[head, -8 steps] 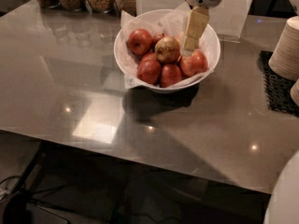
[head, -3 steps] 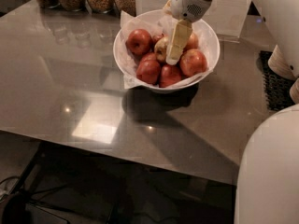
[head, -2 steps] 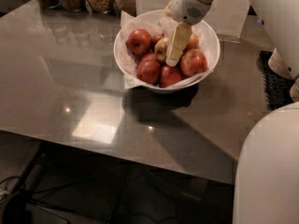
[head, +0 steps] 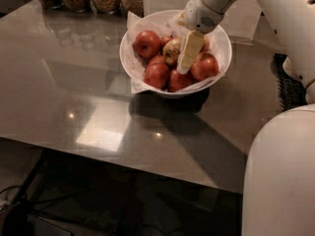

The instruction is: Pick apple from white bowl

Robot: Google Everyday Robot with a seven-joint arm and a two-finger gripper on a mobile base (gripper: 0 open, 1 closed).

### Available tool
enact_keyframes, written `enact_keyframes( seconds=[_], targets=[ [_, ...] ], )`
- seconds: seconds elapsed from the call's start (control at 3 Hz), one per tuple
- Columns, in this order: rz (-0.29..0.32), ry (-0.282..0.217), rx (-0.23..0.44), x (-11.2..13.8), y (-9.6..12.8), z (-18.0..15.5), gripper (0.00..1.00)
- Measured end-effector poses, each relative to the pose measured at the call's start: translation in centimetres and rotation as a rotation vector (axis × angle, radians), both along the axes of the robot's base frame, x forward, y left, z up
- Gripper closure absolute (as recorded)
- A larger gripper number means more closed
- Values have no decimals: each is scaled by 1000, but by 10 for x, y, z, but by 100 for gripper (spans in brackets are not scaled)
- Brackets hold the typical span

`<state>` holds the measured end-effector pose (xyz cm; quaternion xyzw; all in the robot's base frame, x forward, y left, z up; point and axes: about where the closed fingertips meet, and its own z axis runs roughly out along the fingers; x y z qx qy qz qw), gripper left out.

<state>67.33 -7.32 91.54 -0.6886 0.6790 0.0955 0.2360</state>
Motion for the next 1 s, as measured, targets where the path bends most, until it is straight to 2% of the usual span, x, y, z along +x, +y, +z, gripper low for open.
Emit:
enact_keyframes(
  seconds=[0.33,1.0],
  targets=[
    [0,0,0,0,0,0,19],
    [0,0,0,0,0,0,65]
  ],
)
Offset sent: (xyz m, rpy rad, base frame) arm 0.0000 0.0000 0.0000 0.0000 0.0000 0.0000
